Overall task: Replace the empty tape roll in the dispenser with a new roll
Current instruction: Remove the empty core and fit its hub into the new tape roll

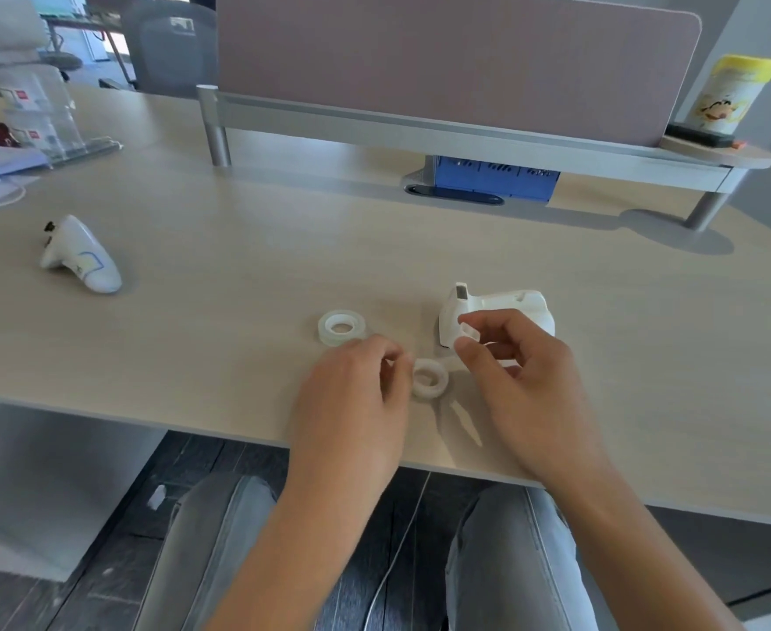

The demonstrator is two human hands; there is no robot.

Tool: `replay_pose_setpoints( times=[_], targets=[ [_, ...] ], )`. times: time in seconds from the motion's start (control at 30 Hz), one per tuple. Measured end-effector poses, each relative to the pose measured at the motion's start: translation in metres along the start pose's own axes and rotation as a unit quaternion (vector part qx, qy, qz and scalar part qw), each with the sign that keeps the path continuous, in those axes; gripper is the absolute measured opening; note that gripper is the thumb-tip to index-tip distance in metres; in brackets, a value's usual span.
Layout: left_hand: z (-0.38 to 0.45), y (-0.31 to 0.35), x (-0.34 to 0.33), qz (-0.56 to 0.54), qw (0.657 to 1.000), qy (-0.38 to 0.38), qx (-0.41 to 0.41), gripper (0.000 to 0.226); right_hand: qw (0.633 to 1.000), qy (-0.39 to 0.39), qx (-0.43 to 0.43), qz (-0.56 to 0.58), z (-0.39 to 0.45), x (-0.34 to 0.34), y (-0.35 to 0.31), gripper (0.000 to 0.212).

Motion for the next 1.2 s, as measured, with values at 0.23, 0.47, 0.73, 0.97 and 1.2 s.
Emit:
replay_pose_setpoints(
  times=[0.23,0.47,0.73,0.97,1.2],
  targets=[
    [0.018,-0.028,0.019,0.137,0.990,0.036,0.011,0.041,0.996,-0.075,0.012,-0.039,-0.005,-0.009,-0.001,0.016],
    [0.030,-0.032,0.012,0.188,0.982,-0.007,-0.010,0.031,0.997,-0.068,0.016,-0.031,-0.006,-0.011,0.001,0.010],
    [0.013,0.000,0.006,-0.408,0.898,-0.018,0.162,0.017,0.991,0.048,0.034,0.116,-0.013,0.010,-0.007,0.022],
    [0.002,0.035,-0.010,-0.554,0.807,-0.072,0.194,0.024,0.977,0.081,0.181,0.082,-0.018,0.030,-0.032,0.039],
    [-0.009,0.050,-0.021,-0.568,0.803,-0.064,0.169,0.021,0.977,0.071,0.199,0.036,-0.016,0.038,-0.032,0.036]
  ],
)
Point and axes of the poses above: each hand's wrist, its own z-axis towards the middle knuckle, its own x-axis out of the back of the hand, y = z × x, the point moved 4 cm from there along z, towards the middle knuckle, and after that the axes turned 3 degrees about y, right-handed, at the moved point
